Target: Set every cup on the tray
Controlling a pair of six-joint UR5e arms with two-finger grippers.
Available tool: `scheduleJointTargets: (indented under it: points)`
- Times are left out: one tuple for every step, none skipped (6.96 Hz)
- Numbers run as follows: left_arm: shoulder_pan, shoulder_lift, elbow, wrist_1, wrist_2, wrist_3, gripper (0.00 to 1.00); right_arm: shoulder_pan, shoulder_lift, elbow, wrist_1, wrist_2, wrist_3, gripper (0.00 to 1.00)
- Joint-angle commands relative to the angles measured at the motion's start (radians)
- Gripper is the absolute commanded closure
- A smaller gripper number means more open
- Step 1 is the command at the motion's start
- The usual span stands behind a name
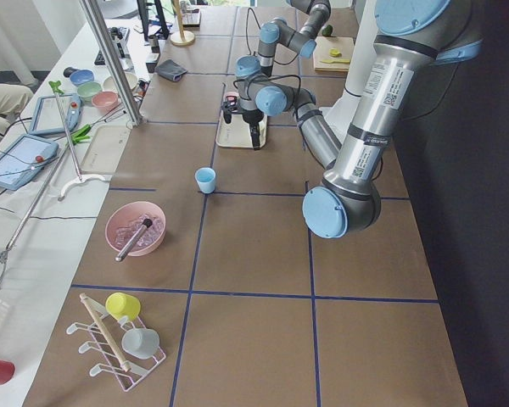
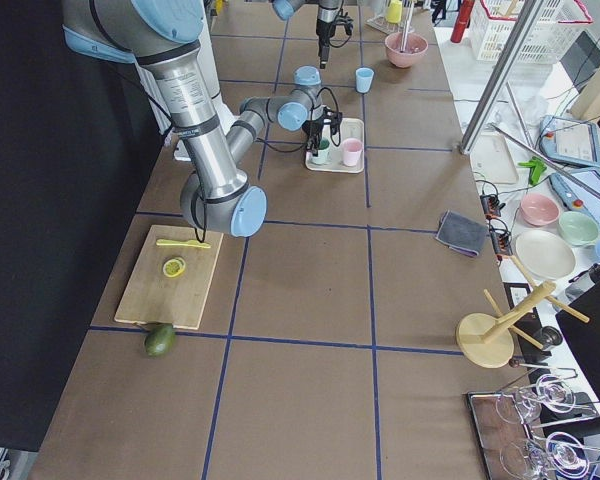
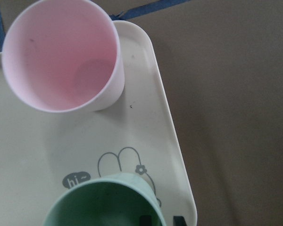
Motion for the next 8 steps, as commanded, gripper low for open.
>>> scheduleJointTargets:
  points:
    - [0.0, 0.0, 0.0, 0.0, 0.002, 0.001, 0.0, 0.045, 0.009, 0.022, -0.009, 0.018, -0.055, 0.0]
    - [-0.001, 0.003, 0.0, -0.002, 0.003, 0.004, 0.0, 0.138, -0.003, 0.028, -0.016, 0.144, -0.166, 0.01]
    - [-0.004, 0.003, 0.0, -0.002, 0.006, 0.011, 0.0, 0.252, -0.04, 0.029, -0.018, 0.258, -0.307, 0.0]
    - [-0.017, 0.003, 0.015, -0.002, 0.009, 0.019, 0.0, 0.345, -0.081, 0.026, -0.018, 0.326, -0.466, 0.01]
    - [-0.053, 0.003, 0.041, -0.002, 0.008, 0.063, 0.0, 0.432, -0.144, 0.024, -0.018, 0.387, -0.624, 0.0]
    - [-0.107, 0.003, 0.063, 0.005, 0.005, 0.159, 0.0, 0.515, -0.208, 0.022, -0.018, 0.441, -0.783, 0.0]
    - [-0.156, 0.003, 0.101, 0.005, -0.001, 0.226, 0.0, 0.589, -0.274, 0.022, -0.018, 0.483, -0.946, 0.0]
    - [-0.197, 0.002, 0.161, -0.009, -0.005, 0.284, 0.0, 0.659, -0.332, 0.019, -0.018, 0.509, -1.093, 0.0]
